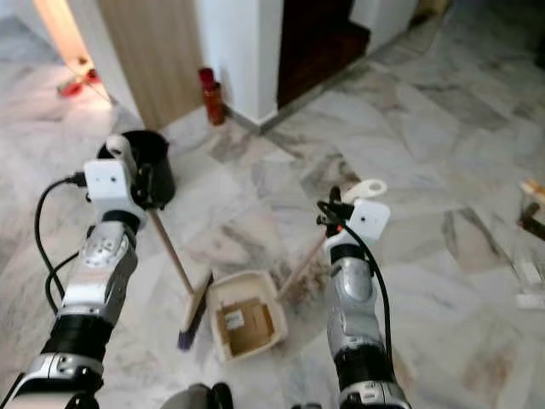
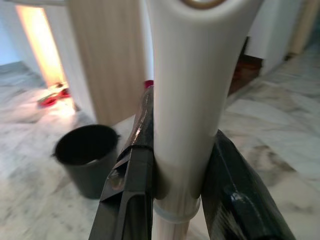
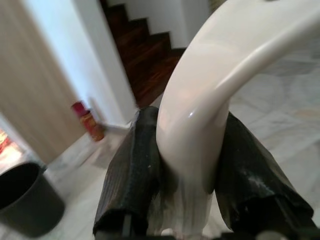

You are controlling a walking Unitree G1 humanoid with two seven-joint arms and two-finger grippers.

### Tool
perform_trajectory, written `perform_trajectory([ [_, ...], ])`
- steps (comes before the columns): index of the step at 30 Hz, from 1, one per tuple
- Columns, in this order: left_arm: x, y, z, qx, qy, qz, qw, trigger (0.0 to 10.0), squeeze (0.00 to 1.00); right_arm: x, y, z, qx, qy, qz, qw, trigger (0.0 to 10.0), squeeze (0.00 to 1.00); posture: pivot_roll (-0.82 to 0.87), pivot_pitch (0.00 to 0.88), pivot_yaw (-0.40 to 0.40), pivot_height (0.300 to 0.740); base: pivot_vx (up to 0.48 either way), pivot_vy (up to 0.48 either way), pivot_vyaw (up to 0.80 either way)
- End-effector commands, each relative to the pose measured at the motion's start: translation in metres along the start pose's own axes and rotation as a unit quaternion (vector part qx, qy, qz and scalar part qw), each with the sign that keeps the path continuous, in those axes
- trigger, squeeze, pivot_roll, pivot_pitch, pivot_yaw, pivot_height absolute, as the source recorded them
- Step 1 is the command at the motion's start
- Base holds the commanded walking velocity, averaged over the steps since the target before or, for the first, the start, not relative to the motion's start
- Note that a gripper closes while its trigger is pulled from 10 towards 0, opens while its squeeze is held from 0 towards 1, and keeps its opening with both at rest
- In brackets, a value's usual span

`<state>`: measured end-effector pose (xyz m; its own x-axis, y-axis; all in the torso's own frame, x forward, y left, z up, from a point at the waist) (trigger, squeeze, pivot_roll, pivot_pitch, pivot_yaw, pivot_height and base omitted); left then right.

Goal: Sweep floor

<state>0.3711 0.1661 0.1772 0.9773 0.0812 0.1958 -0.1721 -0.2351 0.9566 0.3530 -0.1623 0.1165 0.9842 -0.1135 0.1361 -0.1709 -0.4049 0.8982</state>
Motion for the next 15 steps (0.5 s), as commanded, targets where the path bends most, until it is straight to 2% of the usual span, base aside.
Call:
perform_trajectory([
  [1, 0.0008, 0.0085, -0.0086, -0.002, 0.015, 0.019, 1.0, 10.0, 0.0, 0.0032, 0.0066, -0.0107, 0.013, 0.015, 0.019, 1.0, 10.0, 0.0, 0.04, 0.156, 0.012, 0.74, 0.0, 0.0, 0.0],
  [7, 0.0003, 0.0081, -0.0111, -0.003, 0.023, 0.018, 1.0, 10.0, 0.0, 0.0026, 0.0075, -0.0129, -0.003, 0.025, 0.021, 0.999, 10.0, 0.0, 0.04, 0.16, 0.011, 0.74, 0.0, 0.206, 0.0],
  [13, 0.0002, 0.0079, -0.0123, -0.003, 0.028, 0.017, 0.999, 10.0, 0.0, 0.0024, 0.0085, -0.0137, 0.003, 0.027, 0.024, 0.999, 10.0, 0.0, 0.04, 0.163, 0.01, 0.74, 0.0, 0.432, 0.55],
  [15, 0.0001, 0.0079, -0.0124, -0.002, 0.029, 0.017, 0.999, 10.0, 0.0, 0.0028, 0.0078, -0.0105, 0.007, 0.018, 0.021, 1.0, 10.0, 0.0, 0.04, 0.164, 0.009, 0.74, 0.0, 0.459, 0.0],
])
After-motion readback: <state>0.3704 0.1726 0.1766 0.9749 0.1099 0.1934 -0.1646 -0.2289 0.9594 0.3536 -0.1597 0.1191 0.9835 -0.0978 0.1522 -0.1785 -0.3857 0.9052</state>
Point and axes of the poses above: a point about 5 cm out from each wrist's last joint towards the gripper, its own x axis pointing out of the wrist towards the gripper, its own y axis along the axis of the wrist's last joint, z = x × y, the point moved 2 cm from there along x, pointing out of the wrist towards the gripper, and after that the axes turned 12 degrees about x, right-handed, at the moved point
